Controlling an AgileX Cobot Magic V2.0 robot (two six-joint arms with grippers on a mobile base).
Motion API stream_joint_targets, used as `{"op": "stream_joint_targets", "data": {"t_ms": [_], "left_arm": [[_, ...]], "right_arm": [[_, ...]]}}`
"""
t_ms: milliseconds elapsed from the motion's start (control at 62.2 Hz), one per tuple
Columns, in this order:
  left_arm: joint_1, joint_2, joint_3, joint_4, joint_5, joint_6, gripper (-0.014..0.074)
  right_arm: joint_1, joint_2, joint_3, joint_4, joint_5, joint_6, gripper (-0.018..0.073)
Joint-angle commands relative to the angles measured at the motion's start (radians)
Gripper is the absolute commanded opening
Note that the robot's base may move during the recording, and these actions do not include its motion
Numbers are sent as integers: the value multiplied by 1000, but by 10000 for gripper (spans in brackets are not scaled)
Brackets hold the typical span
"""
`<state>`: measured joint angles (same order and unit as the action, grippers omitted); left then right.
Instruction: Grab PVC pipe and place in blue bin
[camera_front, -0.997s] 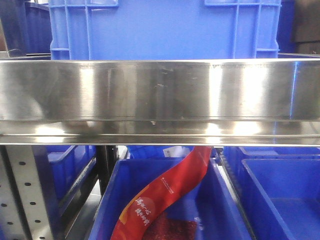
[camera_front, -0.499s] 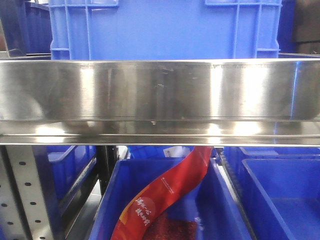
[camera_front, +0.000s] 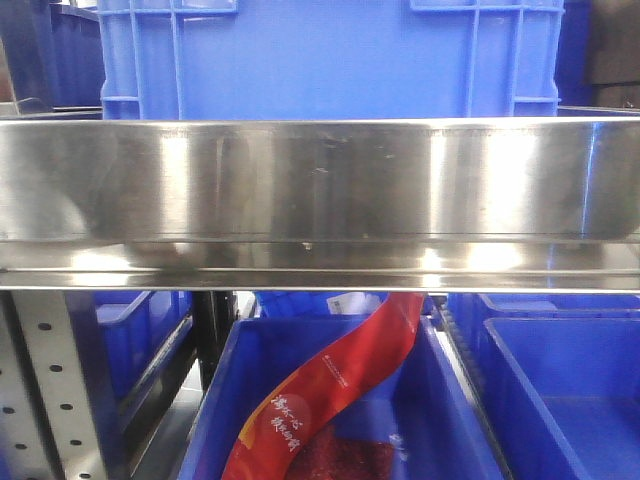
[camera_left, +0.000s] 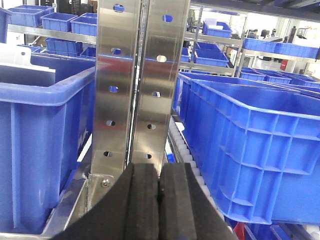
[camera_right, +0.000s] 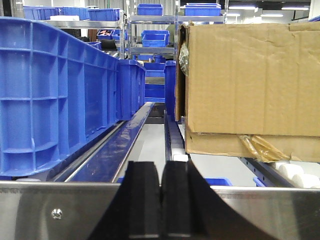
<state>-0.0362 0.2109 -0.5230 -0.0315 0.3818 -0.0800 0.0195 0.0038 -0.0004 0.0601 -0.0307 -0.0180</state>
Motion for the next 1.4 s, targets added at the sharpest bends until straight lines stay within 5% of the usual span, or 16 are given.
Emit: {"op": "stream_joint_targets", "data": {"t_ms": [0, 209, 499, 740, 1383], "left_arm": [[3, -4, 1, -1, -11, -3, -111], [3, -4, 25, 1, -50, -3, -111], [-8, -125, 307, 46, -336, -3, -111], [-47, -211, 521, 38, -375, -3, -111], [-75, -211, 523, 83, -375, 53, -111]], "right_arm": [[1, -4, 0, -10, -29, 0, -168], [1, -4, 0, -10, -29, 0, -168], [1, -4, 0, -10, -29, 0, -168], [1, -4, 0, -10, -29, 0, -168], [1, -4, 0, -10, -29, 0, -168]]}}
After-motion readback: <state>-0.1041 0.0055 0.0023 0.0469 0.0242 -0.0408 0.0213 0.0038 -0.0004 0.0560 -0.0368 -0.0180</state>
